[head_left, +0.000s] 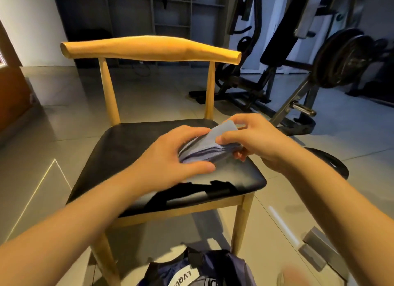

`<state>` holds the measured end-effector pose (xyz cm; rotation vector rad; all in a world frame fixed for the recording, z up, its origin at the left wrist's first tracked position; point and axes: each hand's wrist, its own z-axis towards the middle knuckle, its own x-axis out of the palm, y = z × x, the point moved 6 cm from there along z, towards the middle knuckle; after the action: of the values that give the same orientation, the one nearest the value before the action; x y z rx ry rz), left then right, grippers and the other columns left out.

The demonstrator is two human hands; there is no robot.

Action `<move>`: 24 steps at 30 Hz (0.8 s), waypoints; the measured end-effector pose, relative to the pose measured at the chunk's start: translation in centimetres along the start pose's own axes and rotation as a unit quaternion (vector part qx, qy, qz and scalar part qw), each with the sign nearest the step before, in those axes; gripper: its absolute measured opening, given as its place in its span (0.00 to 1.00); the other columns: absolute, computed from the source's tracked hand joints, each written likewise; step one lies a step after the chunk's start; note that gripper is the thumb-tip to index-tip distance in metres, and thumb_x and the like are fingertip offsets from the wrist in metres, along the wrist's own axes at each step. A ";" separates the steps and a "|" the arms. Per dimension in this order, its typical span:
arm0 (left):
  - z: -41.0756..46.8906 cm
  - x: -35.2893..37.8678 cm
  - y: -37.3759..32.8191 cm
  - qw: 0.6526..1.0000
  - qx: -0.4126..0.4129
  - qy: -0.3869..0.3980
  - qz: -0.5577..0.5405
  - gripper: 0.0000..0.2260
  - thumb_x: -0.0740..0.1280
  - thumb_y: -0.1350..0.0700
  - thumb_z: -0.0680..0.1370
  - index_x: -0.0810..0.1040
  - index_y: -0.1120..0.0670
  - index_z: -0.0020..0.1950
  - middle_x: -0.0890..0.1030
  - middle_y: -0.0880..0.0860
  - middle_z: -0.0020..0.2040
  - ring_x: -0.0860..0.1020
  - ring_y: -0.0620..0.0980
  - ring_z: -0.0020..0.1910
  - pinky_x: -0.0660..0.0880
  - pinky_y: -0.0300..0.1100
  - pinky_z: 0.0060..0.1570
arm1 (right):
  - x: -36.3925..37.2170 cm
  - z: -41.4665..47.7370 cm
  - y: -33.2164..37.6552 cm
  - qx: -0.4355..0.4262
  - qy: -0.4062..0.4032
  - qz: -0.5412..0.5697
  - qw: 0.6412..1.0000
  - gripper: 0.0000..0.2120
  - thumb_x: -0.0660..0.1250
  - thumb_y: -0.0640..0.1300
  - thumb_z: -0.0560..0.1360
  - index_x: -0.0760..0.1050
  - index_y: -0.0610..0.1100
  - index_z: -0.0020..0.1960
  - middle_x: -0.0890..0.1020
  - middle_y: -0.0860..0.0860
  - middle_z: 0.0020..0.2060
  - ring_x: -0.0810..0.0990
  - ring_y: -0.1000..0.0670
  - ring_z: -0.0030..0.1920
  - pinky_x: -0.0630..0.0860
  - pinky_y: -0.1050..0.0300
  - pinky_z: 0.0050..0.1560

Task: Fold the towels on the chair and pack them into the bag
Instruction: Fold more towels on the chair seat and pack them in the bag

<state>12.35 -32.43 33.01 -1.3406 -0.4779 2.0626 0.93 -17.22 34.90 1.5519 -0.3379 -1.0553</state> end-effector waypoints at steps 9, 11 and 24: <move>-2.8 3.9 -2.9 0.938 0.140 -0.113 0.297 0.37 0.76 0.45 0.74 0.68 0.56 0.79 0.74 0.58 0.73 0.76 0.58 0.68 0.79 0.55 0.61 | 0.0 -3.4 -1.4 0.150 0.019 0.160 0.976 0.12 0.69 0.47 0.79 0.80 0.41 0.59 0.83 0.43 0.41 0.77 0.53 0.29 0.74 0.62 0.28; -3.2 4.1 -3.7 0.948 0.141 -0.102 0.268 0.35 0.77 0.49 0.75 0.69 0.55 0.78 0.76 0.55 0.72 0.77 0.56 0.66 0.79 0.54 0.60 | -0.2 -4.5 -1.8 0.159 0.014 0.166 0.973 0.13 0.68 0.48 0.80 0.80 0.41 0.59 0.82 0.43 0.39 0.75 0.53 0.28 0.73 0.63 0.27; -6.3 6.0 -8.2 0.912 -0.155 -0.020 -0.379 0.16 0.71 0.50 0.77 0.81 0.54 0.63 0.85 0.56 0.53 0.84 0.54 0.49 0.80 0.47 0.46 | -0.9 -12.7 -0.6 -0.004 -0.026 0.175 0.984 0.18 0.72 0.48 0.78 0.78 0.42 0.65 0.86 0.48 0.55 0.86 0.51 0.54 0.80 0.52 0.56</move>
<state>18.88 -22.53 31.22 -1.0343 -1.1734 1.3965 10.01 -8.28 33.73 1.3970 -0.6172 -0.8205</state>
